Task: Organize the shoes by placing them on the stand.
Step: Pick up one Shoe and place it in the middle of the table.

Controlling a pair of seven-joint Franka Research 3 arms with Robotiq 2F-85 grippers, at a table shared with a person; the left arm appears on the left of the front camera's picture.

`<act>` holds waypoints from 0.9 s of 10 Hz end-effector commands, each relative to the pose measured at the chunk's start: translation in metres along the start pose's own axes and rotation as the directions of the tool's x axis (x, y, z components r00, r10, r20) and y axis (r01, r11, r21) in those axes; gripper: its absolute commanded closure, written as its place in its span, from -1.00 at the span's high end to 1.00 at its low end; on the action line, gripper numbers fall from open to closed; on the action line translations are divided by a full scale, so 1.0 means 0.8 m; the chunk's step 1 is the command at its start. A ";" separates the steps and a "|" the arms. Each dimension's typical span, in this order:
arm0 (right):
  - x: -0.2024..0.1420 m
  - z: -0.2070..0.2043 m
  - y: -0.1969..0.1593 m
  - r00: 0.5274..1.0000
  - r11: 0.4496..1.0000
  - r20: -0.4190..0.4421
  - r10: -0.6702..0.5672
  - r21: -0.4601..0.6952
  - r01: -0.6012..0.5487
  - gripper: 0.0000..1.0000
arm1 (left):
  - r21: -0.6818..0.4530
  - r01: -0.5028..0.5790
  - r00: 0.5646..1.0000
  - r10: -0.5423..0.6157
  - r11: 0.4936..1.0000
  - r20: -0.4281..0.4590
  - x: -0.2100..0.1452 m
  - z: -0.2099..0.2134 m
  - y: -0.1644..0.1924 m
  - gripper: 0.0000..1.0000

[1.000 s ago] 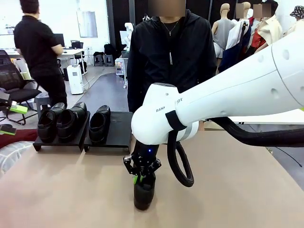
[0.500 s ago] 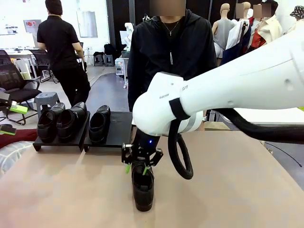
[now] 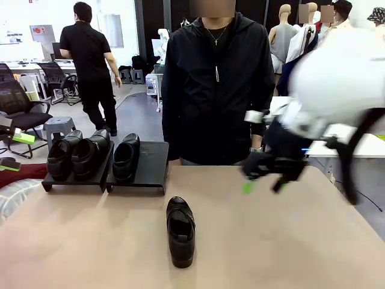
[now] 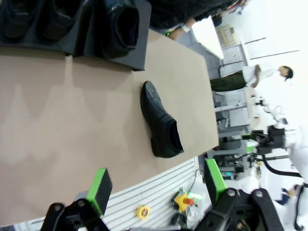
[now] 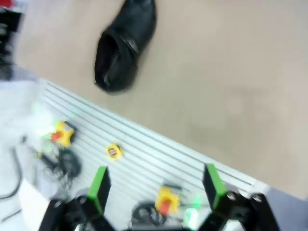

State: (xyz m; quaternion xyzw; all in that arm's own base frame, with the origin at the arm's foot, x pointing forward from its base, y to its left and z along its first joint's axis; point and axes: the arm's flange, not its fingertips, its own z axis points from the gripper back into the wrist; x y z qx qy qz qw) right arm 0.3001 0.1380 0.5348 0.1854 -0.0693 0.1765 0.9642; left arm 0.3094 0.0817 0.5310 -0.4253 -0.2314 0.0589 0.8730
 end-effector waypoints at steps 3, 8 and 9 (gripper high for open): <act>-0.108 0.113 -0.165 0.986 0.949 0.165 -0.028 0.313 -0.026 1.00 | -0.014 -0.011 1.000 0.011 1.000 0.001 0.000 0.001 -0.004 1.00; -0.129 0.101 -0.218 0.878 0.878 0.270 -0.394 0.393 0.273 1.00 | -0.014 -0.011 1.000 0.011 1.000 0.001 0.000 0.001 -0.004 1.00; -0.140 0.118 -0.231 0.925 0.885 0.232 -0.301 0.429 0.180 1.00 | -0.014 -0.011 1.000 0.011 1.000 0.001 0.000 0.001 -0.004 1.00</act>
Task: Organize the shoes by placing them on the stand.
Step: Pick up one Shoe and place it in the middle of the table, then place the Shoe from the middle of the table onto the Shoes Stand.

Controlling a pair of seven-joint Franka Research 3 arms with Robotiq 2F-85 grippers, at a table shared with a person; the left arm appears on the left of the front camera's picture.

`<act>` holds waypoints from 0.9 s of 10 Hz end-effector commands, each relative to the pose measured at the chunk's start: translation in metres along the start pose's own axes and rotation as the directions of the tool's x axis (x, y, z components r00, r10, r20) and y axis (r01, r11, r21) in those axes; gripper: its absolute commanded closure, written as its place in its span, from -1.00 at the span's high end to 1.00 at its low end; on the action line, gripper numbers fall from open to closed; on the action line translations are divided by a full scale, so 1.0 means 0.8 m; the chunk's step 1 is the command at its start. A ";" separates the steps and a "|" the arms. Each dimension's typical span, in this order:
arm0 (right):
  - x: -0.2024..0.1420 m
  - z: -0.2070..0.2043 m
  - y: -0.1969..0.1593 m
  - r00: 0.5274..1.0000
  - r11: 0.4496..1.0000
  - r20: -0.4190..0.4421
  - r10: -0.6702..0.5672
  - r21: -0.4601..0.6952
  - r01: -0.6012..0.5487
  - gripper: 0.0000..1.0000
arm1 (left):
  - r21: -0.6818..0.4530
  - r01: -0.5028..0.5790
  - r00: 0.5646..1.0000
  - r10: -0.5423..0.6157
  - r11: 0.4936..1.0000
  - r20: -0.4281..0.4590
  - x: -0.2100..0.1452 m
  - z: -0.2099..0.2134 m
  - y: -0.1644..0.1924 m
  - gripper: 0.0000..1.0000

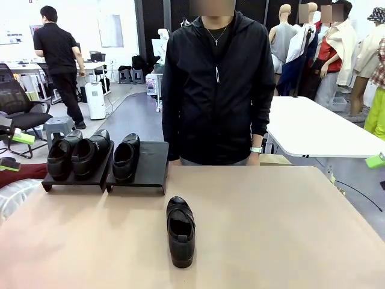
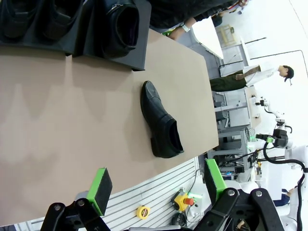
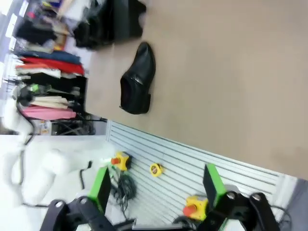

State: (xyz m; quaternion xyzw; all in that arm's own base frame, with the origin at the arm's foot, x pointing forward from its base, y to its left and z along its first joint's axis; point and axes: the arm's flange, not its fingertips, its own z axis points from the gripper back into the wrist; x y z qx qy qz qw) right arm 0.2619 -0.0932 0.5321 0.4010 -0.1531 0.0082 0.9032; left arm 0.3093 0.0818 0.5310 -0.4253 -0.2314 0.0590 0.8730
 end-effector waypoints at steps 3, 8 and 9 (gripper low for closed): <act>-0.003 0.007 0.005 0.999 0.999 -0.027 0.044 0.027 -0.043 1.00 | -0.013 -0.011 1.000 0.011 1.000 0.001 0.000 0.001 -0.003 1.00; -0.003 0.007 0.005 0.999 0.999 -0.027 0.044 0.027 -0.043 1.00 | -0.013 -0.011 1.000 0.011 1.000 0.001 0.000 0.001 -0.003 1.00; -0.003 0.007 0.005 0.999 0.999 -0.027 0.044 0.027 -0.043 1.00 | -0.013 -0.011 1.000 0.011 1.000 0.001 0.000 0.001 -0.003 1.00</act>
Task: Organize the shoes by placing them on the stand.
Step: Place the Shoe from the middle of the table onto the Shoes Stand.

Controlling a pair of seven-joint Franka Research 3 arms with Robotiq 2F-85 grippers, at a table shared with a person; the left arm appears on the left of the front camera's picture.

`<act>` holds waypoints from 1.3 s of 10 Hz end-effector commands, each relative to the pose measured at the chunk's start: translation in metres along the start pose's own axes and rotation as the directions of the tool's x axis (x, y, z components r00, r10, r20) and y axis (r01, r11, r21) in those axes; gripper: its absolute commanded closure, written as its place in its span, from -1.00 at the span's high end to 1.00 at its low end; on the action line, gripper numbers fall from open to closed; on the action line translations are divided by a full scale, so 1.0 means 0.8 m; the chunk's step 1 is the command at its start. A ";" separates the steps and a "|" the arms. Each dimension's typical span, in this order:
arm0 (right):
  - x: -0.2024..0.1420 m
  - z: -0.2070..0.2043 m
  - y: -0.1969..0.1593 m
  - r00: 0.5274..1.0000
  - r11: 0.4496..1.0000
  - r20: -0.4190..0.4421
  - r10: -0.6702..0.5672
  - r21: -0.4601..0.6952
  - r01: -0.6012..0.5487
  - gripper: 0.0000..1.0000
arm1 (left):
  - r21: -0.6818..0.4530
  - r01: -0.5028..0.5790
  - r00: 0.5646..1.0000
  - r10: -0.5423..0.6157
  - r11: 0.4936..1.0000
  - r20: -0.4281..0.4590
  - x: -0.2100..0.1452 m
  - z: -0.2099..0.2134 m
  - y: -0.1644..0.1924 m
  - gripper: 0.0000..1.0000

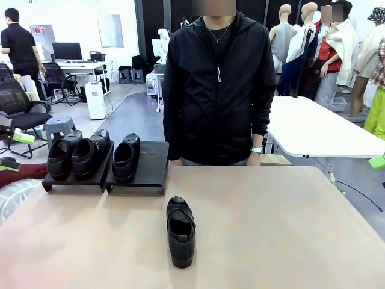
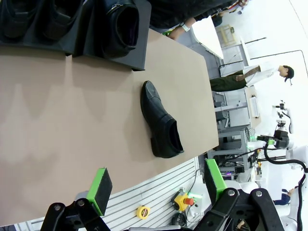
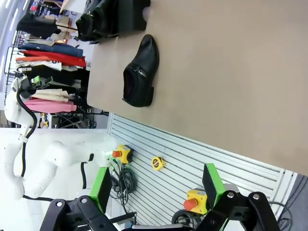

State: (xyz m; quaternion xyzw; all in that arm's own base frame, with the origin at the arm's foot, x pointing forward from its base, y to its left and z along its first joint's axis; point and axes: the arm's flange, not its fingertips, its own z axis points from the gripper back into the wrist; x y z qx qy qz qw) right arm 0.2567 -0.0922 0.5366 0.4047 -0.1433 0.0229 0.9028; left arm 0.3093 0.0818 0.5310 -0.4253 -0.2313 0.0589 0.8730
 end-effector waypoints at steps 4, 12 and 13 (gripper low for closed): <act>0.002 0.003 0.000 1.000 1.000 0.002 0.026 0.015 -0.026 1.00 | -0.013 -0.011 1.000 0.011 1.000 0.001 0.000 0.001 -0.003 1.00; 0.002 0.003 0.000 1.000 1.000 0.002 0.026 0.015 -0.026 1.00 | 0.259 0.084 0.959 -0.008 0.962 -0.283 -0.143 -0.191 -0.203 1.00; 0.002 0.003 0.000 1.000 1.000 0.002 0.026 0.015 -0.026 1.00 | 0.364 0.131 0.945 -0.006 0.922 -0.326 -0.151 -0.259 -0.224 1.00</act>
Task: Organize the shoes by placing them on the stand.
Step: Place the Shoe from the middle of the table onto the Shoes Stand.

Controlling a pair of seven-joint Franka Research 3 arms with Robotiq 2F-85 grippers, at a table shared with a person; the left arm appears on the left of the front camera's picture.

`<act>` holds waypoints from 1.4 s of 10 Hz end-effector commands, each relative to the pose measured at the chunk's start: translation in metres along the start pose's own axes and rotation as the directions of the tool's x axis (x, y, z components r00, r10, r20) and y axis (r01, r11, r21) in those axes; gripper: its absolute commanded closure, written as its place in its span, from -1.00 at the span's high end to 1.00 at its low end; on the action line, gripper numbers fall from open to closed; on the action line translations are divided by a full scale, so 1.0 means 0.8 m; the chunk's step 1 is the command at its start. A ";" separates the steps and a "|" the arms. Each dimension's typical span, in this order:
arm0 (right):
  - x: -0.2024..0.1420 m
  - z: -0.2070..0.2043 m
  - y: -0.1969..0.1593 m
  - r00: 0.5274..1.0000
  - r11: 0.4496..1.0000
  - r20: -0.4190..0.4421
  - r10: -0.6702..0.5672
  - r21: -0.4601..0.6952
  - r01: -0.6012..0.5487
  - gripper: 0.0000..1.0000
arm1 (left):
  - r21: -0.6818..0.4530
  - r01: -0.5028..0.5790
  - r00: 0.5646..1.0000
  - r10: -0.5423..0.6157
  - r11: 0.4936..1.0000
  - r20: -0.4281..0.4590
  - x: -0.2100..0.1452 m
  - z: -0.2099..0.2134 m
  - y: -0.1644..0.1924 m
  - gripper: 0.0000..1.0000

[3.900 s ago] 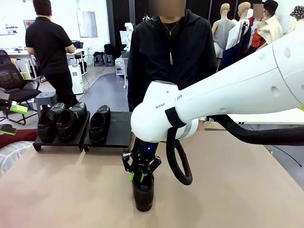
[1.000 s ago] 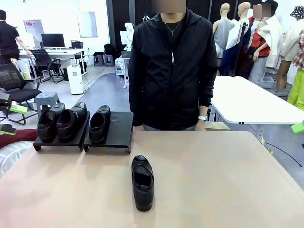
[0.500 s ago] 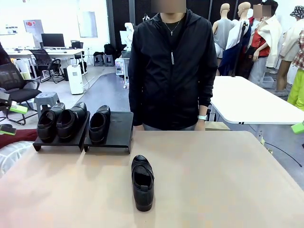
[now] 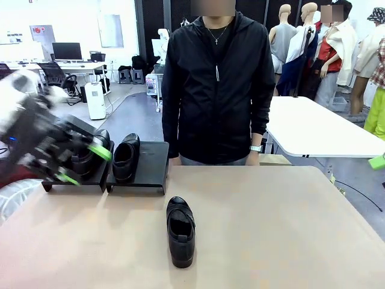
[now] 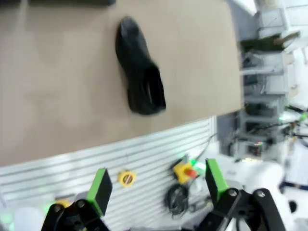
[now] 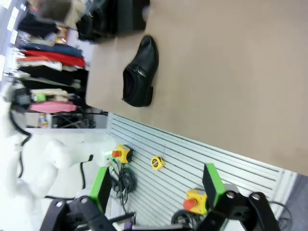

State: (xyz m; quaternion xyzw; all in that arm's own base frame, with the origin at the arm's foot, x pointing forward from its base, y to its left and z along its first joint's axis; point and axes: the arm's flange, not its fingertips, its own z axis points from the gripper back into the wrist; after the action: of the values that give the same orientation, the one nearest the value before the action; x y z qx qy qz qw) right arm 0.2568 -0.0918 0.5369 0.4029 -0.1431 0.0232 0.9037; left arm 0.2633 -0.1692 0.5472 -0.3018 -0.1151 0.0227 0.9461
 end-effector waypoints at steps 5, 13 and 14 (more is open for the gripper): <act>0.002 0.003 -0.001 1.000 1.000 0.003 0.025 0.019 -0.025 1.00 | 0.498 -0.007 1.000 0.009 0.867 -0.003 0.032 -0.278 -0.069 1.00; 0.002 0.003 -0.001 1.000 1.000 0.003 0.025 0.019 -0.025 1.00 | 0.506 -0.073 0.997 0.075 0.860 0.017 0.064 -0.318 -0.048 1.00; 0.002 0.003 -0.001 1.000 1.000 0.003 0.025 0.019 -0.025 1.00 | 0.513 -0.067 0.997 0.071 0.856 0.011 0.068 -0.335 -0.038 1.00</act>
State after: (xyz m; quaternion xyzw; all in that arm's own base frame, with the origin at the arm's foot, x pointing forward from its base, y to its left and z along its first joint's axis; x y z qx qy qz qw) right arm 0.2566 -0.0922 0.5368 0.4024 -0.1430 0.0227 0.9039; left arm 0.3670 -0.3330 0.3765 -0.0497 -0.0803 0.0776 0.9925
